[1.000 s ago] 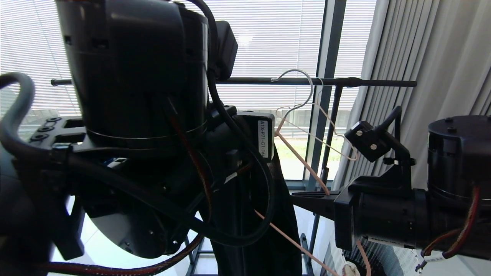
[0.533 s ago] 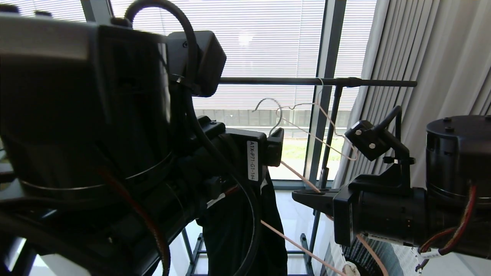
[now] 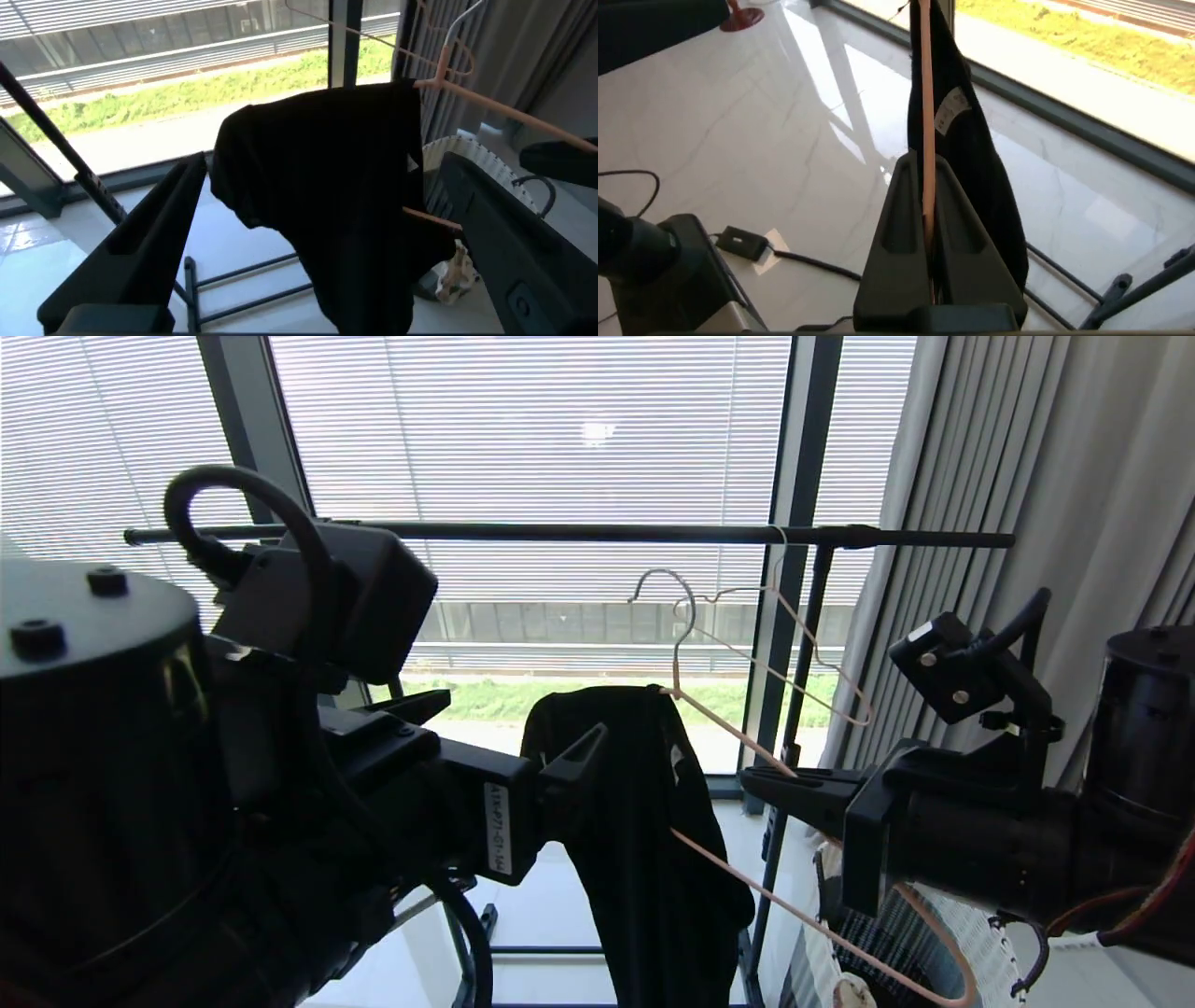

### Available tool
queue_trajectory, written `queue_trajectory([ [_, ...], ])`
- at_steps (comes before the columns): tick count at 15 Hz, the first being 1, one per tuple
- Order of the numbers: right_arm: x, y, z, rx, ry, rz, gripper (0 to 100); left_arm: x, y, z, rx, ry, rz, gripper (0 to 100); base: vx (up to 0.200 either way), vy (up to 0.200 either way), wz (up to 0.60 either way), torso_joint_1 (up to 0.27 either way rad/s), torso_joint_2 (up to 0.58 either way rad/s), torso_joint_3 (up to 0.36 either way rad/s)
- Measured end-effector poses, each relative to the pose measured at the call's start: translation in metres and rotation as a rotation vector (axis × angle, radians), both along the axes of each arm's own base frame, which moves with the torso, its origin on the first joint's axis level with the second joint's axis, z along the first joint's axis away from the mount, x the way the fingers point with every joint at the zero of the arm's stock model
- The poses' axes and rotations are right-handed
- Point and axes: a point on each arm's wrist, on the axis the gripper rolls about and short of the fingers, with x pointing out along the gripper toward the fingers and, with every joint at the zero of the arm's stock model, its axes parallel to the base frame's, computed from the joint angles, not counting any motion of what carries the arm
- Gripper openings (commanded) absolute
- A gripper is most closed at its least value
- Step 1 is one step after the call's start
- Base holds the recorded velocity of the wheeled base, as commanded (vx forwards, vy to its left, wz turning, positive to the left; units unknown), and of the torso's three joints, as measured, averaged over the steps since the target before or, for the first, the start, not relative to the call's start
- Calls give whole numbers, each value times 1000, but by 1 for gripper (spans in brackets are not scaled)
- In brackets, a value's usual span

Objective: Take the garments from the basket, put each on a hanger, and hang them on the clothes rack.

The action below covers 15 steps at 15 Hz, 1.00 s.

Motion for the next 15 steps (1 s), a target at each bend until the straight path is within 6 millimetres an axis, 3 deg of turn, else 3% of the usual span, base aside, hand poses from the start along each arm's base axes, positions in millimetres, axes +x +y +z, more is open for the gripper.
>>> queue_trajectory([
  [4,-4,-14,-8,-18,-74,40,0,-1,28,-14,42,38,-108,100,0,0,0,0,0,0],
  [8,-21,-29,-16,-58,-162,222,0,3,57,-27,245,-33,-501,100,0,0,0,0,0,0],
  [10,-26,-32,-16,-58,-179,263,0,5,69,-38,324,-58,-586,100,0,0,0,0,0,0],
  [15,-42,-28,-18,-50,-182,342,0,22,68,-44,295,-87,-612,100,0,0,0,0,0,0],
])
